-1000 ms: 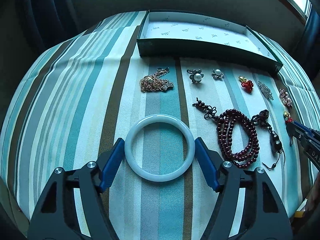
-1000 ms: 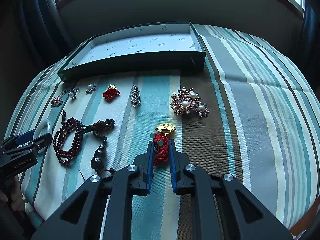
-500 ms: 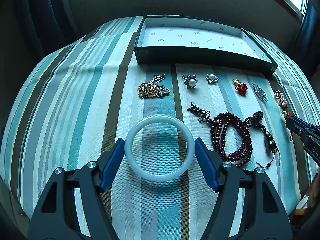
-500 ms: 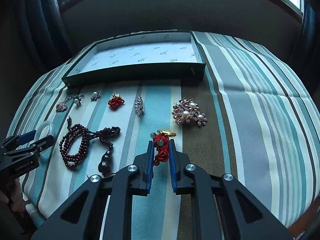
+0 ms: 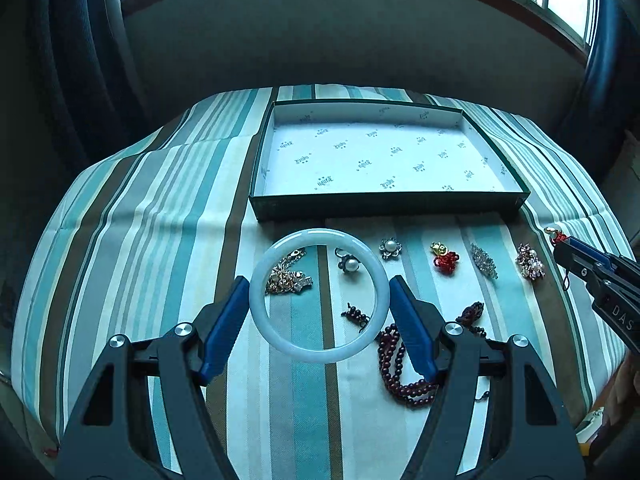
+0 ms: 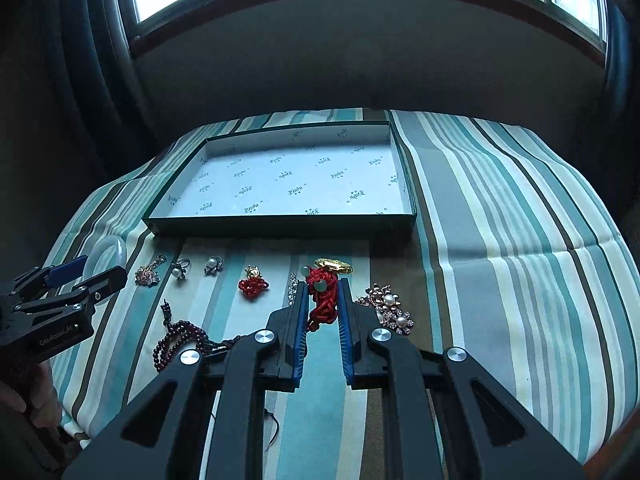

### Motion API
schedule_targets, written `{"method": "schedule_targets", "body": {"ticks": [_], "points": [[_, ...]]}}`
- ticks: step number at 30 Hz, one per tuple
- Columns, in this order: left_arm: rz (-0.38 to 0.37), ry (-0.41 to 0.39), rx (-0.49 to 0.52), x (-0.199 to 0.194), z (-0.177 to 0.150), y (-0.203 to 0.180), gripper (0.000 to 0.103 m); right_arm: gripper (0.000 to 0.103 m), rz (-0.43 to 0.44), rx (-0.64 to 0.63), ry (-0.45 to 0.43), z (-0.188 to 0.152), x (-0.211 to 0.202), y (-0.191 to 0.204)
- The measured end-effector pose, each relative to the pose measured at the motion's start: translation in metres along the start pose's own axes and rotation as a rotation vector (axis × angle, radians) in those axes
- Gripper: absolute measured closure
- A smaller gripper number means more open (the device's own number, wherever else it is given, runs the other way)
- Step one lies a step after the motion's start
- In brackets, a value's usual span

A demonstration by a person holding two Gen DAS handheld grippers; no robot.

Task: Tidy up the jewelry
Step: 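Carry bangle and charm into the tray and open both tools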

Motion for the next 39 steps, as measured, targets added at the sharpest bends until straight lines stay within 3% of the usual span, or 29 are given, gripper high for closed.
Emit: {"method": "schedule_targets", "body": {"ticks": [7, 17, 28, 39], "points": [[-0.006, -0.071, 0.009, 0.009, 0.057, -0.015, 0.032, 0.088, 0.000, -0.033, -0.036, 0.048, 0.015, -0.001], [-0.003, -0.104, 0.040, 0.064, 0.125, -0.032, 0.032, 0.088, -0.012, -0.062, -0.030, 0.097, 0.063, -0.026], [0.013, 0.000, 0.083, 0.133, 0.105, -0.033, 0.032, 0.088, -0.053, -0.066, 0.122, 0.067, 0.127, -0.065], [0.007, 0.060, 0.096, 0.156, 0.080, -0.032, 0.032, 0.088, -0.053, -0.071, 0.148, 0.060, 0.136, -0.070]]}}
Point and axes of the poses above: each gripper's, at about its wrist camera, not at the fingertips, and x roughly the way its jaws point, y to its left, z to its top, the point moved 10 cm from there along x, roughly the way its jaws point, and after that the axes turned 13 degrees about z, right-handed, at the moved point
